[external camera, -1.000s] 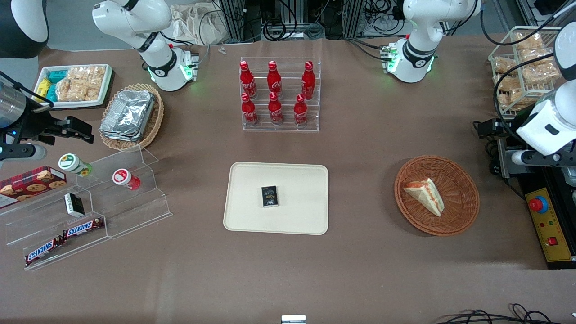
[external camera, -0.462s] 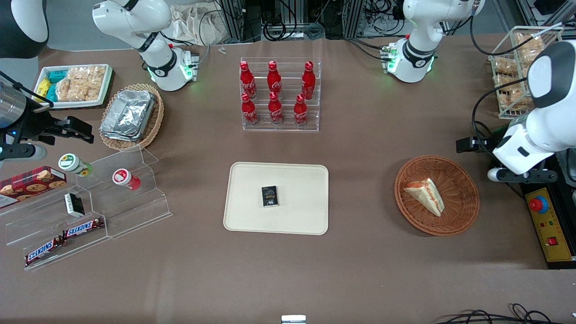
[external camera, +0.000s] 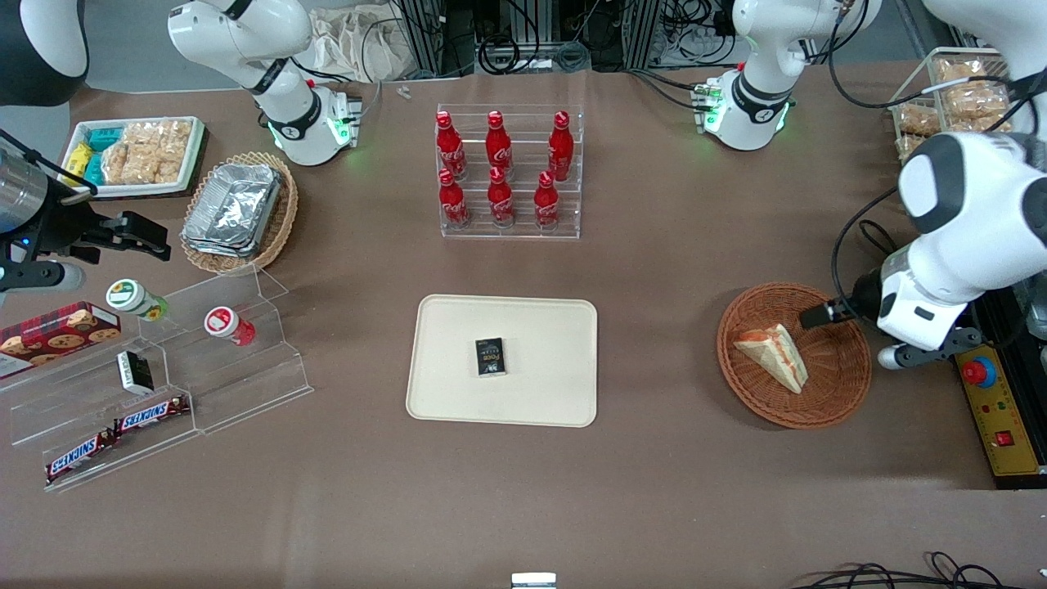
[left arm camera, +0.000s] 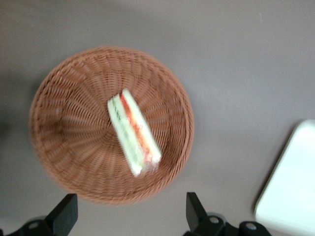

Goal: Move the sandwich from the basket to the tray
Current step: 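Close the left gripper on the sandwich and lift it from the basket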

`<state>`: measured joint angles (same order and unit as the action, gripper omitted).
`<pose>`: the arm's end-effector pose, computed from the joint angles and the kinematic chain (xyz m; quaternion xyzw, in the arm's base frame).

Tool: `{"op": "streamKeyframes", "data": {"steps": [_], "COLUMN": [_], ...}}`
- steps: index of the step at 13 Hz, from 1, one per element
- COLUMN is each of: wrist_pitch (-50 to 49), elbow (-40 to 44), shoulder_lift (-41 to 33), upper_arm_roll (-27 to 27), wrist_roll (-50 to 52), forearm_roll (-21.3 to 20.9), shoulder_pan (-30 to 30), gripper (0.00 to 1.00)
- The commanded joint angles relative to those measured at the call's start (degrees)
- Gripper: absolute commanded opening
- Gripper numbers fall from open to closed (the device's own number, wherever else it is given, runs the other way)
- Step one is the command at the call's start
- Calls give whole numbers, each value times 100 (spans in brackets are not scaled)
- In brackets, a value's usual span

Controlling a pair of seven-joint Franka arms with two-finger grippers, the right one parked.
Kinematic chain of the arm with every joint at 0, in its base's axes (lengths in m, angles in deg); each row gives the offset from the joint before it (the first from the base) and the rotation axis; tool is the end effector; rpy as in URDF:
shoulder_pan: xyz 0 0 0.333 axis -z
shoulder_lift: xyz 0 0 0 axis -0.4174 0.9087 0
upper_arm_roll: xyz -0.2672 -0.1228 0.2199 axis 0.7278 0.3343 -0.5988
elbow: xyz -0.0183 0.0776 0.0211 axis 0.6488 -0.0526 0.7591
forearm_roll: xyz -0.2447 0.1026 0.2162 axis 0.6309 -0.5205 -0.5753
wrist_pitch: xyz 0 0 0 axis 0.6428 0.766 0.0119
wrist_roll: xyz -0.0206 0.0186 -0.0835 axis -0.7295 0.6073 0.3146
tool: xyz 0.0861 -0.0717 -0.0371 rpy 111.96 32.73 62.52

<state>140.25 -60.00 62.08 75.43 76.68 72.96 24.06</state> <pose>0.5615 -0.0363 0.4777 0.9804 0.1884 0.0204 0.0531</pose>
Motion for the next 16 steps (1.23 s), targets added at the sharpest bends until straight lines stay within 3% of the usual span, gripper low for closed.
{"op": "streamKeyframes", "data": {"steps": [1, 8, 12, 14, 16], "wrist_pitch": [1169, 1303, 1549, 1594, 1585], "elbow": [-696, -741, -785, -820, -812], "shoulder_lift": [0, 861, 985, 994, 985], "upper_arm_roll": [-32, -41, -32, -32, -41], "wrist_roll": [915, 996, 1040, 1040, 1040], "forearm_roll": [59, 94, 112, 129, 129], "shoulder_pan": [114, 105, 105, 96, 96], "gripper": [99, 98, 98, 81, 51]}}
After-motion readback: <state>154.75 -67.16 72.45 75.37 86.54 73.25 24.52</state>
